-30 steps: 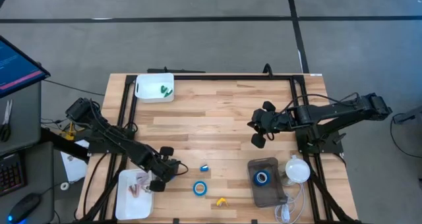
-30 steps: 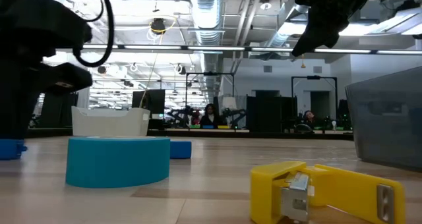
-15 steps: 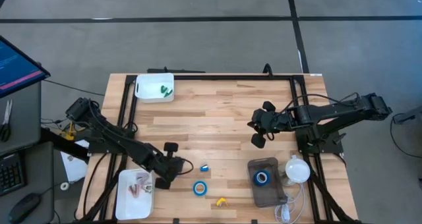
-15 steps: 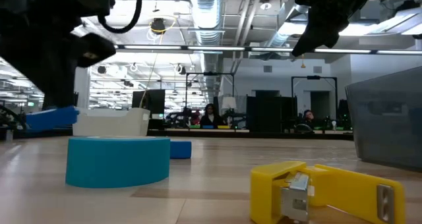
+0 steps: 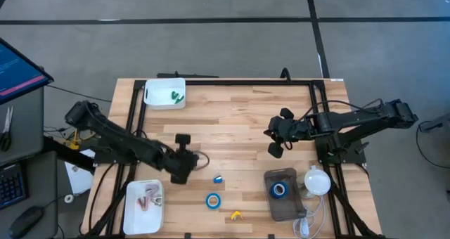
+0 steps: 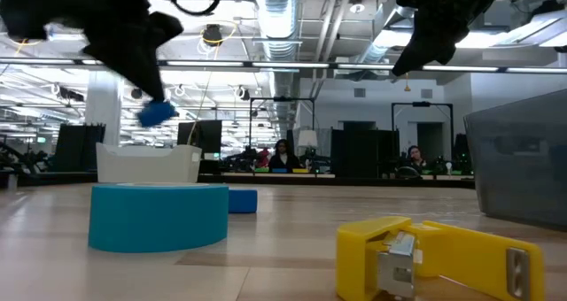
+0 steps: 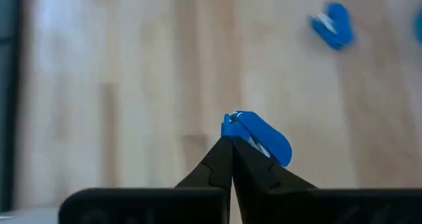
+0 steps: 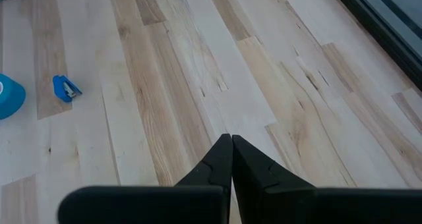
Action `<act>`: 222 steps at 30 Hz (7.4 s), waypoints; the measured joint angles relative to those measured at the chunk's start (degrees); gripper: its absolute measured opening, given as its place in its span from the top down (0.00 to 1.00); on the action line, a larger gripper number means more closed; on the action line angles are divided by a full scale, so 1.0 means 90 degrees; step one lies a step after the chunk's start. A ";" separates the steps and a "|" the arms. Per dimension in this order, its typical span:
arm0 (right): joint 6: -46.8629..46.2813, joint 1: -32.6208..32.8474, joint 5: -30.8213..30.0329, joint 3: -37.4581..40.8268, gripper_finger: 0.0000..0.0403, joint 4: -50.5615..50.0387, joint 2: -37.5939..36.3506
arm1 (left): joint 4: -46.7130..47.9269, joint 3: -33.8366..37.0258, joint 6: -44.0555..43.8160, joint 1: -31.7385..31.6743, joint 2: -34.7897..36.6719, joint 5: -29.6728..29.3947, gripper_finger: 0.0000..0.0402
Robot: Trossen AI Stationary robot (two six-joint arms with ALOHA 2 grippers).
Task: Pick and place Stapler, Stapler remover, tape
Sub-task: Put the left blue stapler into the top white bin, then put the yellow stapler into the top white bin
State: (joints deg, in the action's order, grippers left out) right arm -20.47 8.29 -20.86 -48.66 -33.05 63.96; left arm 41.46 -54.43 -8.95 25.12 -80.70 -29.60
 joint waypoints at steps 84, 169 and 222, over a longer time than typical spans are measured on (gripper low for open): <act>0.1037 -0.0009 0.0000 0.0002 1.00 -0.0132 0.0002 | -0.2609 0.1234 0.2958 -0.7093 0.1272 0.3654 0.83; -0.3465 0.2466 0.2509 -0.5255 1.00 -0.1515 0.5838 | -0.3073 0.1239 0.1720 -0.3239 0.3032 0.3627 0.99; -0.5474 0.2513 0.3530 -0.3641 0.69 0.1147 0.5689 | -0.3037 0.1239 0.1273 -0.3239 0.3032 0.3627 0.99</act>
State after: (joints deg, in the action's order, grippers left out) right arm -69.74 30.91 10.91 -81.43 -22.74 115.17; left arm 14.12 -43.29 2.50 -4.03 -53.41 3.05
